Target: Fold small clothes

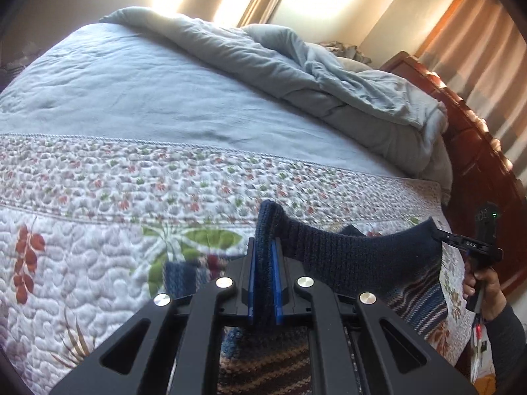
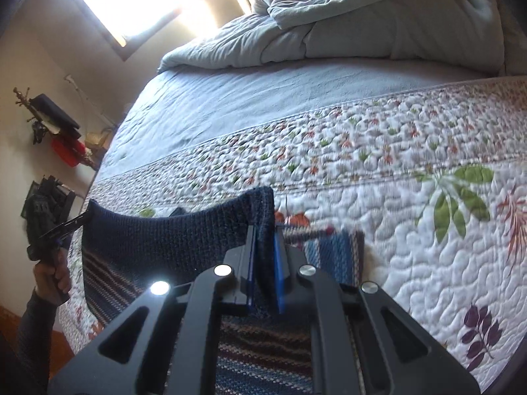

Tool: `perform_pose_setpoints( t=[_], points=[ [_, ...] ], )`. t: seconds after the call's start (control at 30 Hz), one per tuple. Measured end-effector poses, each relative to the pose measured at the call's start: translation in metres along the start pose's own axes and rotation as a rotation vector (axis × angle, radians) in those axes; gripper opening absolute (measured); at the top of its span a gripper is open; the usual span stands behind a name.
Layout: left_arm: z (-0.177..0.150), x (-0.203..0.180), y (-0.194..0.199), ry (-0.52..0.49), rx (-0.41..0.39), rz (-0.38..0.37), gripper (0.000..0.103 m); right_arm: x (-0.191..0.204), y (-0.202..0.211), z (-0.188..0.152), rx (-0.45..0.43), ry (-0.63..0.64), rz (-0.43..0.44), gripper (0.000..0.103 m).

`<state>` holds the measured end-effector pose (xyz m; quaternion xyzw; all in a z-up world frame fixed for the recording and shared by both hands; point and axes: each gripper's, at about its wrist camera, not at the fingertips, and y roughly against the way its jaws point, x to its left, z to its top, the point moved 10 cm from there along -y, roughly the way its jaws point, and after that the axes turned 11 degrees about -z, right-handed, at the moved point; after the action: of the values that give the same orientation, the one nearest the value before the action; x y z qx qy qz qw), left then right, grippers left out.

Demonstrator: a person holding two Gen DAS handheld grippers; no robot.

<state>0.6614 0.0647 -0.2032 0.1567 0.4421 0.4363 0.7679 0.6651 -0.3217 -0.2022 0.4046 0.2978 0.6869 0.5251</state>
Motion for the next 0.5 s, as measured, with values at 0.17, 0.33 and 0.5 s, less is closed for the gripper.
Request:
perform_pose_setpoints(
  t=[0.17,0.33,0.5],
  points=[
    [0.008,0.027,-0.039,0.036,0.064,0.096,0.008,-0.002,-0.034,0.015,0.035,0.010,-0.087,0.009],
    [-0.010,0.057,-0.075,0.056,0.154,0.188,0.008,-0.014,-0.070,0.013,0.086,0.013,-0.167,0.009],
    [0.002,0.058,-0.078,0.061,0.117,0.169,0.008,-0.019,-0.080,0.025,0.062,-0.007,-0.174,0.008]
  ],
)
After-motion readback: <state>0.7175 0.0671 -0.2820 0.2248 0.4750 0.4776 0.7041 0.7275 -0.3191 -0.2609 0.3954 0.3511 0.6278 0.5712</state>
